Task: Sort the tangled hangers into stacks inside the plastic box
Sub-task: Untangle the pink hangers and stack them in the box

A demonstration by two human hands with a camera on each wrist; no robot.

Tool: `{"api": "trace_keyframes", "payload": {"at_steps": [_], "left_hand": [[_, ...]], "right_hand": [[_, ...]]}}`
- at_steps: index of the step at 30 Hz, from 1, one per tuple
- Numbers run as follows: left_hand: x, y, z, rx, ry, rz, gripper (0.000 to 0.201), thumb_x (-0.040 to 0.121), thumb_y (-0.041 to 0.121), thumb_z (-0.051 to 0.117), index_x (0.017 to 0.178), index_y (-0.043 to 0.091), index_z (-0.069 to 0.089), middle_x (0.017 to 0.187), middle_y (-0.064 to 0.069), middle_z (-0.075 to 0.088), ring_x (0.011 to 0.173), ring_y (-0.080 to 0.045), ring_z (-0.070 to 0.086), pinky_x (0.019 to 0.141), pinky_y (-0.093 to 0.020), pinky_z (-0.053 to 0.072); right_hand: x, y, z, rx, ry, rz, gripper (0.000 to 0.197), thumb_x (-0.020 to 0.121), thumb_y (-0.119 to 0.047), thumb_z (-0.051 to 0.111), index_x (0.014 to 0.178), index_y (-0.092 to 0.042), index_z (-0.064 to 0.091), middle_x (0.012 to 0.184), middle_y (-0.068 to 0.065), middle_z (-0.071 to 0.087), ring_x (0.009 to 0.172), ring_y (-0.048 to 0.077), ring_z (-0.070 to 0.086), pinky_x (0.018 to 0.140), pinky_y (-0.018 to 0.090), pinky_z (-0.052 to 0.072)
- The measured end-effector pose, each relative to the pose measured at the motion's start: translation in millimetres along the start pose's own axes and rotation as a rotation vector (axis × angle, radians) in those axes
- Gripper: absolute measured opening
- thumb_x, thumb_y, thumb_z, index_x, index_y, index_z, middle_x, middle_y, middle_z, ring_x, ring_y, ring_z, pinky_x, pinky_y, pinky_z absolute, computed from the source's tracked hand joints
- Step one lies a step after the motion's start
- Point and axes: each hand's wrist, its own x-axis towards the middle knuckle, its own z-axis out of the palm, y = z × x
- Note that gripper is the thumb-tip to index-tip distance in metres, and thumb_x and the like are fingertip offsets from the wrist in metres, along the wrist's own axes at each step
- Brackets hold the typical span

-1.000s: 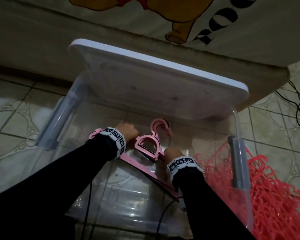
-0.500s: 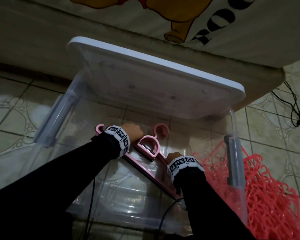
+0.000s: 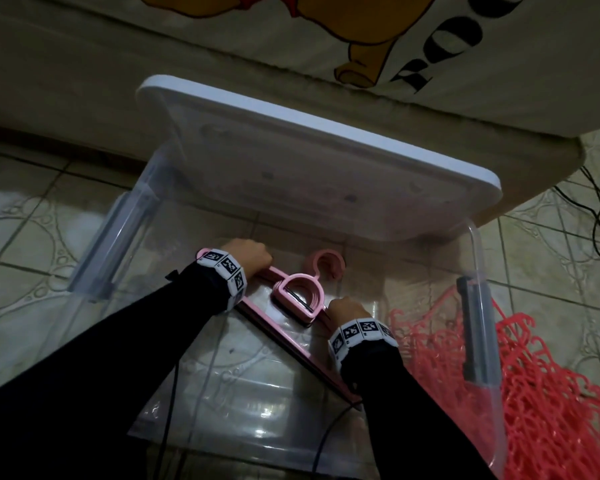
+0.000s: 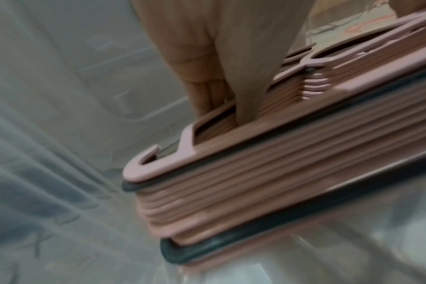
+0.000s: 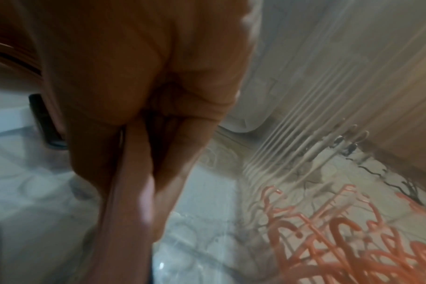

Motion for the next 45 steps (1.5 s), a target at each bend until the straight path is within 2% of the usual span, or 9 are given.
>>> {"api": "trace_keyframes", "payload": {"at_steps": [11,16,23,26,31,39,41,43,45], "left_hand": [[11,1,4,0.017,-0.021,0.011,0.028,0.095,0.016,0.046,0.12,0.012,0.057,0.125,-0.009,0.059,0.113,-0.03,0.059,0.074,-0.033,0.041],[10,-1,5,-0.006,-0.027,0.004,0.028,0.093,0.017,0.048,0.12,0.013,0.057,0.123,-0.009,0.06,0.112,-0.03,0.059,0.079,-0.034,0.046],[11,3,-17,-0.04,-0.005,0.161,0.018,0.078,0.018,0.067,0.095,0.012,0.067,0.1,-0.01,0.067,0.092,-0.031,0.066,0.064,-0.03,0.043],[16,13,-19,-0.021,-0.022,0.145,0.023,0.085,0.018,0.06,0.103,0.006,0.067,0.106,-0.014,0.066,0.097,-0.034,0.065,0.067,-0.033,0.044],[18,15,-12,-0.017,-0.009,0.115,0.028,0.089,0.019,0.056,0.113,0.007,0.065,0.115,-0.016,0.063,0.105,-0.035,0.062,0.072,-0.034,0.043],[8,12,-7,0.083,0.013,0.049,0.033,0.098,0.016,0.041,0.125,0.008,0.057,0.127,-0.016,0.057,0.117,-0.034,0.056,0.088,-0.038,0.047],[1,8,-11,0.075,0.027,0.036,0.033,0.098,0.02,0.041,0.128,0.011,0.054,0.129,-0.015,0.056,0.118,-0.033,0.056,0.089,-0.038,0.046],[-10,5,-22,0.031,0.054,0.022,0.032,0.097,0.026,0.045,0.126,0.015,0.053,0.128,-0.012,0.057,0.116,-0.031,0.057,0.088,-0.038,0.047],[-23,1,-43,0.01,0.129,0.023,0.031,0.094,0.028,0.051,0.123,0.018,0.055,0.122,-0.011,0.06,0.111,-0.03,0.06,0.085,-0.038,0.048]], "right_hand": [[5,1,6,-0.026,0.052,0.009,0.032,0.093,-0.03,0.054,0.106,-0.003,0.064,0.111,0.016,0.064,0.104,0.03,0.062,0.074,0.028,0.041],[3,2,6,-0.036,0.058,-0.002,0.03,0.093,-0.029,0.054,0.106,-0.004,0.064,0.11,0.016,0.064,0.104,0.03,0.062,0.071,0.027,0.038],[-17,0,-5,-0.069,0.198,-0.06,0.021,0.092,-0.029,0.051,0.104,-0.017,0.063,0.109,0.005,0.062,0.105,0.024,0.061,0.073,0.026,0.045],[-24,-10,-9,-0.12,0.194,-0.101,0.03,0.091,-0.018,0.049,0.119,-0.018,0.058,0.118,0.004,0.061,0.11,0.024,0.059,0.085,0.031,0.047],[-26,-20,-14,-0.214,0.144,-0.097,0.023,0.088,-0.003,0.048,0.105,-0.008,0.064,0.108,0.011,0.067,0.103,0.028,0.064,0.08,0.033,0.05],[-39,-20,-17,-0.298,0.135,-0.163,0.033,0.082,-0.022,0.056,0.113,-0.014,0.06,0.116,0.008,0.063,0.11,0.027,0.059,0.084,0.028,0.044],[-40,-20,-20,-0.258,0.122,-0.14,0.043,0.085,-0.025,0.054,0.127,-0.014,0.051,0.125,0.009,0.058,0.117,0.029,0.055,0.092,0.035,0.044],[-46,-18,-32,-0.266,0.168,-0.149,0.045,0.086,-0.03,0.052,0.13,-0.021,0.046,0.121,0.003,0.061,0.113,0.026,0.058,0.082,0.036,0.047],[-57,-15,-55,-0.246,0.25,-0.197,0.032,0.08,-0.027,0.054,0.112,-0.025,0.053,0.099,0.002,0.066,0.095,0.024,0.066,0.064,0.032,0.044]]}}
